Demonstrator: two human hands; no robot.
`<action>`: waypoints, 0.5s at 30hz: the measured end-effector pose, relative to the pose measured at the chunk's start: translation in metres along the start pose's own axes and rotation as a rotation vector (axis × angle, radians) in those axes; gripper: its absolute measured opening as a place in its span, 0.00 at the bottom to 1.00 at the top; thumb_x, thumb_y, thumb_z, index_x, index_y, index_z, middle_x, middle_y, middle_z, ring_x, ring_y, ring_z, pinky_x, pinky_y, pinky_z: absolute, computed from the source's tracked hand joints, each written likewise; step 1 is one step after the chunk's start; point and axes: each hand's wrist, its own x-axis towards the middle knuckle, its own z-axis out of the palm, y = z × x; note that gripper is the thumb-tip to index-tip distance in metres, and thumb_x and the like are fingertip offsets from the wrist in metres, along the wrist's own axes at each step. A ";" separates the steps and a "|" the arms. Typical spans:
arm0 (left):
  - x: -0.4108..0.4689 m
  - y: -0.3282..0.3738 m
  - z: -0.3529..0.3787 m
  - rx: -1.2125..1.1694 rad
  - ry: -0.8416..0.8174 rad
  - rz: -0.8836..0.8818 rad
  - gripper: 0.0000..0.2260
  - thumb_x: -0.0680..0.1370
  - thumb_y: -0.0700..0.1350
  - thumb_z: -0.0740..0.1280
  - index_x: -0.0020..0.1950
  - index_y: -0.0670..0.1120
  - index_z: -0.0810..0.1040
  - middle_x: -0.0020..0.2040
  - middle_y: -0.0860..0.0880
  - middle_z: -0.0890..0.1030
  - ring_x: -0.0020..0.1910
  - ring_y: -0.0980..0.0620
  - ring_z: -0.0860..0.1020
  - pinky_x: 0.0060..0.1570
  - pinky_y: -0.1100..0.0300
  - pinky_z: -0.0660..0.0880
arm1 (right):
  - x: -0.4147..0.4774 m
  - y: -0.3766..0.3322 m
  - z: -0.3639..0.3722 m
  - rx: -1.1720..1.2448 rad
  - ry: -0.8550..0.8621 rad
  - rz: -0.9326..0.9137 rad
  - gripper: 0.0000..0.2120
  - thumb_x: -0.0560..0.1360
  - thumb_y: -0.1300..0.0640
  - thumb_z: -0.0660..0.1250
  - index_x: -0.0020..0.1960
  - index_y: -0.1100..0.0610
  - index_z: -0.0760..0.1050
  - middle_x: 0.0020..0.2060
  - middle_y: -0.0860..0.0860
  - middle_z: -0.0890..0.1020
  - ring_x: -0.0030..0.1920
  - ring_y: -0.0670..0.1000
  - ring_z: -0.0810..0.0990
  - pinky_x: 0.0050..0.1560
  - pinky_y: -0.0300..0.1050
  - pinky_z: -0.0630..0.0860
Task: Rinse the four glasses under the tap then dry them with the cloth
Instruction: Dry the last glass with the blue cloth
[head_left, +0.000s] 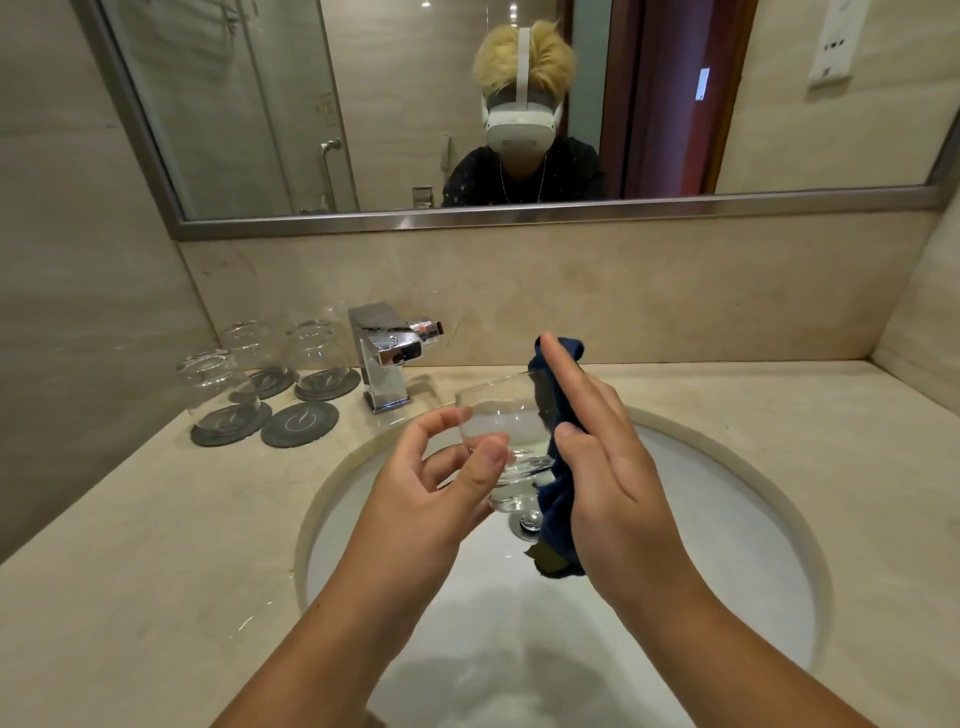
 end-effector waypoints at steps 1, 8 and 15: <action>-0.001 0.001 -0.001 -0.007 -0.026 0.006 0.29 0.72 0.58 0.77 0.70 0.53 0.74 0.59 0.50 0.88 0.60 0.48 0.86 0.65 0.45 0.79 | 0.001 -0.001 -0.001 0.030 0.005 0.012 0.28 0.85 0.61 0.54 0.77 0.37 0.70 0.69 0.32 0.76 0.70 0.33 0.74 0.61 0.25 0.69; 0.004 0.000 -0.005 0.051 -0.081 -0.002 0.29 0.74 0.67 0.73 0.72 0.57 0.77 0.63 0.53 0.86 0.64 0.51 0.83 0.68 0.49 0.77 | 0.002 -0.002 0.000 0.116 0.047 0.176 0.28 0.87 0.62 0.54 0.74 0.32 0.73 0.68 0.30 0.78 0.64 0.33 0.78 0.66 0.39 0.75; 0.004 -0.007 0.002 0.054 0.024 0.003 0.17 0.81 0.57 0.70 0.69 0.58 0.76 0.57 0.53 0.87 0.60 0.50 0.85 0.67 0.44 0.78 | 0.003 0.002 0.003 -0.023 0.017 0.116 0.28 0.86 0.58 0.57 0.78 0.30 0.66 0.71 0.31 0.73 0.68 0.34 0.73 0.65 0.30 0.70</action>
